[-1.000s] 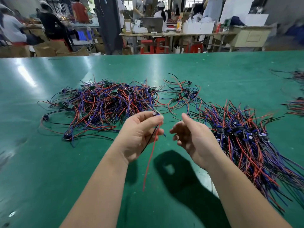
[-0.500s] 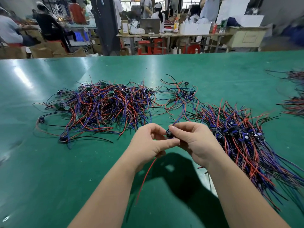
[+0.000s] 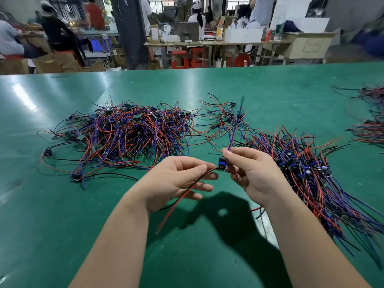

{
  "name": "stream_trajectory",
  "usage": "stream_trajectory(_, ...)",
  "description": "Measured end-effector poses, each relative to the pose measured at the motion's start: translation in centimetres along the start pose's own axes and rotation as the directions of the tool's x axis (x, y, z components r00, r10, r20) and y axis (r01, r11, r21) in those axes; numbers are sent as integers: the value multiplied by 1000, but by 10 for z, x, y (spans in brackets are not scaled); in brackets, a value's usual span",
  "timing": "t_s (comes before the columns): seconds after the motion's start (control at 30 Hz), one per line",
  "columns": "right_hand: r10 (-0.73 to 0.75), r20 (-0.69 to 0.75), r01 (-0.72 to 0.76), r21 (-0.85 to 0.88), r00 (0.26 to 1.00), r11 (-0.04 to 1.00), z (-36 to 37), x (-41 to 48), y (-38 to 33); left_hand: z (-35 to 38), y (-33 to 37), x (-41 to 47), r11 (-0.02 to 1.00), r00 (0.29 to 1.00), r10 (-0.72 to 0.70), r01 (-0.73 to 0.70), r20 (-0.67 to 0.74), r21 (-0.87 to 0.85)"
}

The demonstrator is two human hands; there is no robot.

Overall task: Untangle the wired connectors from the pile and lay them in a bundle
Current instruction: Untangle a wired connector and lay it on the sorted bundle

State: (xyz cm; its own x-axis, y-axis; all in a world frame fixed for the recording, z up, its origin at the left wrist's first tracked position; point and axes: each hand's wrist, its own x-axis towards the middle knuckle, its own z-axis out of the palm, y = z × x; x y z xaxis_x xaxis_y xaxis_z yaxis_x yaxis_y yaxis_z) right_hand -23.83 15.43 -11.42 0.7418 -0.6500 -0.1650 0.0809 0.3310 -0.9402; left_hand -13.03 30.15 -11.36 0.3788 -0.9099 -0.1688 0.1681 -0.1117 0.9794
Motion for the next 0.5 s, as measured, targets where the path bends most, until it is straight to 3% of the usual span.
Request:
stream_trajectory(0.17,31,162,-44,77,986,996,3,-6,-4,-10,-1,-6,995,988,0,-15,152,99)
stream_trajectory(0.33,25,226,-53,123,974,991,0,-8,-8,-7,-5,-6,974,950,-137,79,279,211)
stream_trajectory(0.5,55,332,-84,72,942,994,-3,-11,-10,-11,-2,3,998,997,-62,62,-50,0)
